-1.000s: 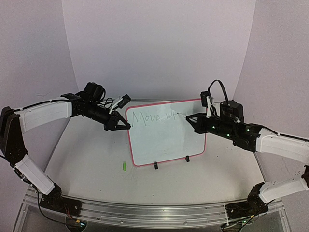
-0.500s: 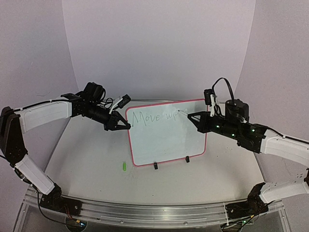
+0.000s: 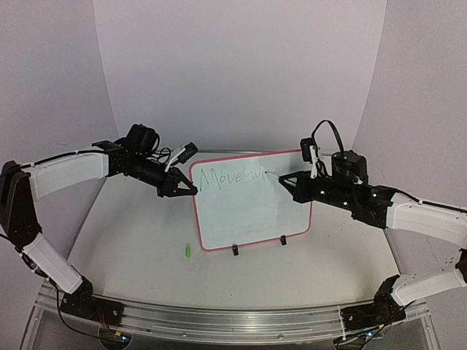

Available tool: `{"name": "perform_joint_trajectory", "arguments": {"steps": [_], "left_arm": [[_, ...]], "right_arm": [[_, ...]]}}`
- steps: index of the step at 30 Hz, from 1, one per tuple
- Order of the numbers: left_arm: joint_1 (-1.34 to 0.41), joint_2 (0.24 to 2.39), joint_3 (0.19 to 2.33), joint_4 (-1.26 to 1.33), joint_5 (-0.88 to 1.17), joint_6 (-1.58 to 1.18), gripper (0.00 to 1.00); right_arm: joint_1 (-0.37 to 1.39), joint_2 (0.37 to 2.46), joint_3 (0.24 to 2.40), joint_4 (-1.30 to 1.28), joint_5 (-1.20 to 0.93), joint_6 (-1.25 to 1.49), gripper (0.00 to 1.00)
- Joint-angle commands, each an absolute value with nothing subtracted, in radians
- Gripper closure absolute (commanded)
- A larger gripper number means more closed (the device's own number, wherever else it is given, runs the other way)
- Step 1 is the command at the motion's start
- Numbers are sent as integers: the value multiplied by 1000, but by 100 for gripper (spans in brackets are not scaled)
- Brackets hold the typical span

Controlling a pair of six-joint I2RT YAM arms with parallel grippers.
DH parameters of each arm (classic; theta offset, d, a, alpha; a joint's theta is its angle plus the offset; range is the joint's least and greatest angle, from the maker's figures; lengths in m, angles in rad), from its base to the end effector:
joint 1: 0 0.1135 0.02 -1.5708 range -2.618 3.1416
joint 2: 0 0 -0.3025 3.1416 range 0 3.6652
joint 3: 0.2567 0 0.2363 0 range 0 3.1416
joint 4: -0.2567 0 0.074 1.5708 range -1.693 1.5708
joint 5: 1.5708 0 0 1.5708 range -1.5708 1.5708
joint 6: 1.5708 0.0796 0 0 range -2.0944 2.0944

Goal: Write a sentence on the whiteboard

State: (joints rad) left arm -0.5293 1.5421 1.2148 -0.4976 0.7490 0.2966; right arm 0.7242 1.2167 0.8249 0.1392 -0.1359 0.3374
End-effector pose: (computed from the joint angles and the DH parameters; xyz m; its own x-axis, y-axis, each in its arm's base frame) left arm 0.2634 -0.2169 0.3020 -0.3816 0.4712 -0.7952 0.9204 0.2730 -0.2799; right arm 0.2155 0.2050 0.3272 -0.4265 0.0607 -0.9025 -0.6502 0.6731 0.3525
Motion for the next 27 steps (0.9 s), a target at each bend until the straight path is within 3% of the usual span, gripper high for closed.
{"name": "perform_joint_trajectory", "arguments": {"steps": [1,27], "left_arm": [[-523,1562,1220,-515,680,339,100],[-523,1570,1220,-517,680,341,100]], "right_arm": [[719,1214,862,185,-106,324,100],[719,1201,874,210,-93,307,100]]}}
